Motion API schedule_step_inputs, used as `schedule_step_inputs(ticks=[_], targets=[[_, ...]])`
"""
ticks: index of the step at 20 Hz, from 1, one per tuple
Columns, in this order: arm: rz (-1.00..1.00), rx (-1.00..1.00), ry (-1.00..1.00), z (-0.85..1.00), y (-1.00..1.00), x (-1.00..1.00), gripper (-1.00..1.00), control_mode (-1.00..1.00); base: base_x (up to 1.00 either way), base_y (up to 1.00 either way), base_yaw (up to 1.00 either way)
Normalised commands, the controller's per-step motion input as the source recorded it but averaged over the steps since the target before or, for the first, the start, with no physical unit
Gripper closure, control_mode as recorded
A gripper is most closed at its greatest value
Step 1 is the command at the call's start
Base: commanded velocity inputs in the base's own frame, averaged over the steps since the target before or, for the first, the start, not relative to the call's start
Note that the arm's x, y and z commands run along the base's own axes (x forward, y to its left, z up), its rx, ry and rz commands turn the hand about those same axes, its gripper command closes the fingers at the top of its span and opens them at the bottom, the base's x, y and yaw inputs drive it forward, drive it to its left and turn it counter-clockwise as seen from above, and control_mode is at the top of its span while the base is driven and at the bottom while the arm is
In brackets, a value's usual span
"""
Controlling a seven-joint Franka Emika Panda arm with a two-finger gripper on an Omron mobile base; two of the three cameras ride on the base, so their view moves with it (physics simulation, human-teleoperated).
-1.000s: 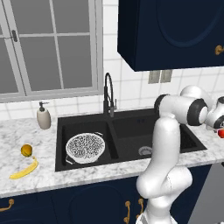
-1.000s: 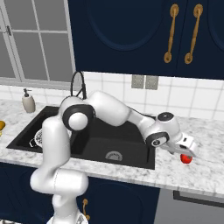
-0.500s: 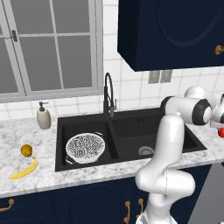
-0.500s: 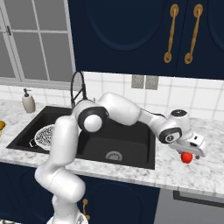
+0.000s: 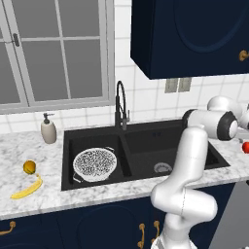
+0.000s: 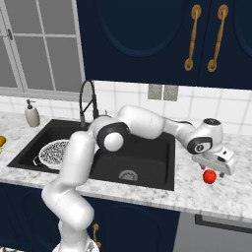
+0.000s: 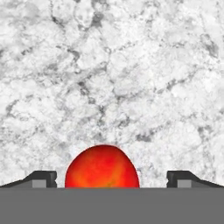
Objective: Put the colander in the sink, put the apple, mango, banana in the colander, and turn on the sink faucet and pour water over the colander.
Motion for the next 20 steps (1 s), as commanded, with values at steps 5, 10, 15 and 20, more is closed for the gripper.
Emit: schedule_step_inputs(ticks=[5, 10, 15, 20], targets=[[-0.09, 0.03, 0.00, -0.24, 0.01, 0.00, -1.00, -1.00, 0.00, 0.00, 0.00], [-0.10, 0.00, 0.00, -0.21, 0.17, 0.01, -1.00, -1.00, 0.00, 0.00, 0.00], [-0.12, 0.00, 0.00, -0.17, 0.17, 0.01, -1.00, -1.00, 0.00, 0.00, 0.00], [-0.17, 0.00, 0.00, -0.21, 0.04, -0.01, -1.00, -1.00, 0.00, 0.00, 0.00]])
